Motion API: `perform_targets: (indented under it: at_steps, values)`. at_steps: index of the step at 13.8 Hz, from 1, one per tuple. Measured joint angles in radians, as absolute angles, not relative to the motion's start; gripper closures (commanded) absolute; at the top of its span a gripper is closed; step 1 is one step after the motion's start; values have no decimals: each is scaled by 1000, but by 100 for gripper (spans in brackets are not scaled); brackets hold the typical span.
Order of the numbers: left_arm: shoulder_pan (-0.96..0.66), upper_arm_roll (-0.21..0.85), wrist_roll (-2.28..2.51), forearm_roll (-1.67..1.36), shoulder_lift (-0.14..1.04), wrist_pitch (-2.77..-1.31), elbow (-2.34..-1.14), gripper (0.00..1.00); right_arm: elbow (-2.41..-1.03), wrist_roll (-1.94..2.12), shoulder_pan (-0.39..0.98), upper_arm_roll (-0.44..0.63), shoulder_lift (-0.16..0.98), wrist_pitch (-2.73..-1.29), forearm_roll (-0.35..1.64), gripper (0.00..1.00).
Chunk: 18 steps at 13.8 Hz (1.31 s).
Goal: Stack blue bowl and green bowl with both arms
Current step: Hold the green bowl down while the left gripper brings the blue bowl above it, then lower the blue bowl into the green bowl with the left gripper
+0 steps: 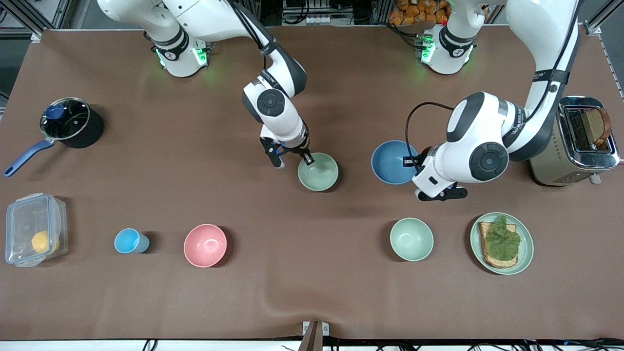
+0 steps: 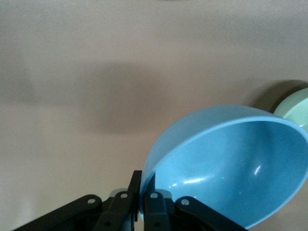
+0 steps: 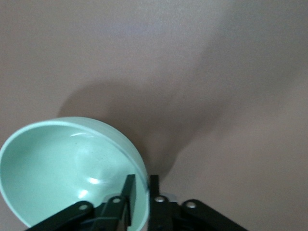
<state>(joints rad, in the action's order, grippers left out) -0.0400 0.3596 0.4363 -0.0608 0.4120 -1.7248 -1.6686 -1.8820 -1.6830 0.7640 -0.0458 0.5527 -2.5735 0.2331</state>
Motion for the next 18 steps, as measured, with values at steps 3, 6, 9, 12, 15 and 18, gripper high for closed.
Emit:
perform_targets:
  at_steps: [3,6,9,12,15,18]
  values:
    - [-40,360,436,-61,413,-1725,-1669,100,-1876,-1684,764,-43,553,-2573,233,0]
    - [-43,360,439,-61,417,-1736,-1669,100,-1836,-1688,763,-26,552,-2515,233,0]
    - [-61,361,480,-61,430,-1765,-1669,100,-1754,-1693,726,-7,549,-2377,233,0]
    - [-105,363,559,-61,448,-1813,-1669,100,-1712,-1692,646,-6,536,-2281,234,0]
    - [-167,365,657,-75,483,-1876,-1669,100,-1715,-1674,588,-7,536,-2275,296,0]
    - [-239,365,737,-108,530,-1933,-1663,100,-1738,-1541,555,-7,546,-2311,458,0]
